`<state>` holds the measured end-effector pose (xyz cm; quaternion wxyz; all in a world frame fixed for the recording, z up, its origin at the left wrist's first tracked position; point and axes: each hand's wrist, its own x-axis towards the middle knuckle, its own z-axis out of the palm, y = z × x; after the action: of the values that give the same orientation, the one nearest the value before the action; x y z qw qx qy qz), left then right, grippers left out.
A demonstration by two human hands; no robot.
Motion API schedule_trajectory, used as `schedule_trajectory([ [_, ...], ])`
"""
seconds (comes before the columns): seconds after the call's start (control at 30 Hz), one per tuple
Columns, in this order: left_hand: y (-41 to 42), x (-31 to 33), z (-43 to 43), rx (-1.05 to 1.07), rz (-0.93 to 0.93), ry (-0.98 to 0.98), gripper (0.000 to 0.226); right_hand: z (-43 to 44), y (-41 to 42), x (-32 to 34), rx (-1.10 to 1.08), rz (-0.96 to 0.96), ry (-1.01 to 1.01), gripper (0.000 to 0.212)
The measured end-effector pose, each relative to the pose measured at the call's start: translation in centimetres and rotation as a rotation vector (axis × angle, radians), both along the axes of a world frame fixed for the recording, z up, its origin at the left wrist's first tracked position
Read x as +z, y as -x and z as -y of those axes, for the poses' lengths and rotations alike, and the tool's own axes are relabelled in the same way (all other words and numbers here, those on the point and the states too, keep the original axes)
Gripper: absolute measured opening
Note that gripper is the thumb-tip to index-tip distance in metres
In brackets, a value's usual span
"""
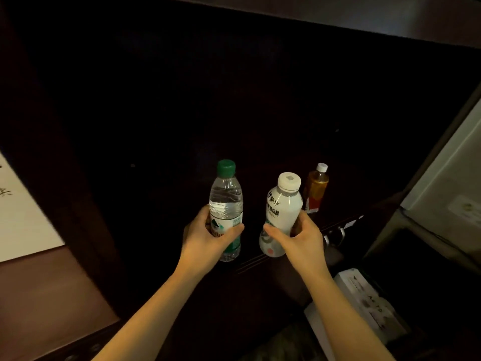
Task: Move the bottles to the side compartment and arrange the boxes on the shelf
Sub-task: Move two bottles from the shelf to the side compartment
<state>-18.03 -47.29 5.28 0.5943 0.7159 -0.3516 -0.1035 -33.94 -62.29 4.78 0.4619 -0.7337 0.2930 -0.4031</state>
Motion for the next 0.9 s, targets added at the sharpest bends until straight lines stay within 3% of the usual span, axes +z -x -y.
schedule_trajectory([
  [0.13, -0.3, -1.0, 3.5, 0.002, -0.082, -0.01, 0.066, 3.1, -0.1, -1.0, -0.022, -0.014, -0.024, 0.069],
  [0.43, 0.6, -2.9, 10.8, 0.094, -0.038, -0.01, 0.049, 11.1, -1.5, -3.8, 0.027, -0.098, -0.072, 0.058],
  [0.57, 0.9, -3.8, 13.8, 0.187, -0.049, -0.028, 0.064, 14.8, -2.5, -4.8, 0.085, -0.134, -0.08, 0.063],
  [0.9, 1.1, -6.4, 18.4, 0.346, -0.052, -0.096, 0.063, 20.5, -4.2, -6.9, 0.211, -0.141, -0.108, 0.066],
])
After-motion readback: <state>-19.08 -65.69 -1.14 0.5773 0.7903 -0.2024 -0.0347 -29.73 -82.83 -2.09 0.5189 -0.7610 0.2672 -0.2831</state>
